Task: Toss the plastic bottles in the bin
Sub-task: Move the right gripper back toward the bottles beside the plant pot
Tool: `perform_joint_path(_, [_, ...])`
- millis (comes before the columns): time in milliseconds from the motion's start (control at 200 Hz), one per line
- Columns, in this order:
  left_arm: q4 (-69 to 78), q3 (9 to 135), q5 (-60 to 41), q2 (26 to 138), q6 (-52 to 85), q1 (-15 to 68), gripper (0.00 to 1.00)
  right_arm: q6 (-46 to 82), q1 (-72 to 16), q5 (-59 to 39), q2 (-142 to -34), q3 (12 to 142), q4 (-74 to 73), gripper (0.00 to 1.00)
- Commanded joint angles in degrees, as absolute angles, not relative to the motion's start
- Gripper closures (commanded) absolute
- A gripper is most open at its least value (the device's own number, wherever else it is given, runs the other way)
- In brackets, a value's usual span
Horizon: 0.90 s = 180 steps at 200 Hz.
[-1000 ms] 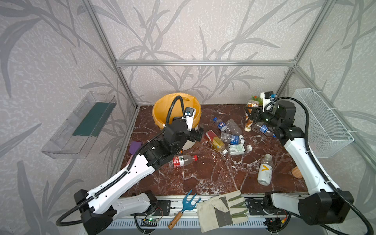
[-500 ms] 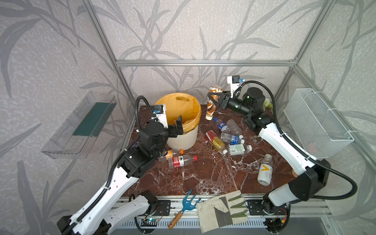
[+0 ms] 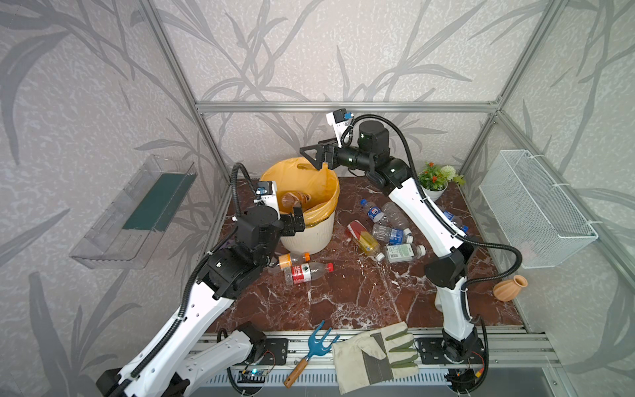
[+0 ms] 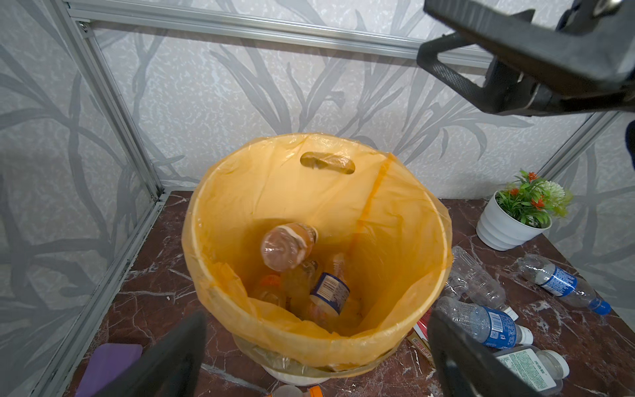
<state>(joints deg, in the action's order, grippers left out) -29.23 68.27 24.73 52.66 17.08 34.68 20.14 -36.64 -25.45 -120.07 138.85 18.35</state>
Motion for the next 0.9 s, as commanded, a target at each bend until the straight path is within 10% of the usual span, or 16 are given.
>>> perform_joint_path(0, [-30.56,70.09,24.18,51.85,17.49,34.25,0.01,15.94,-35.78,-22.07,-111.83,133.31,16.59,0.01])
perform_joint_path(515, [-23.68,67.71,15.39,52.06,13.93,34.69,0.01,10.01,-19.21,-9.27,-77.28,87.63,13.11,0.01])
perform_joint_path(895, [-20.25,66.95,16.0,53.69,14.09,38.66,0.01,2.28,-2.69,-5.71,-76.64,75.15,24.18,0.05])
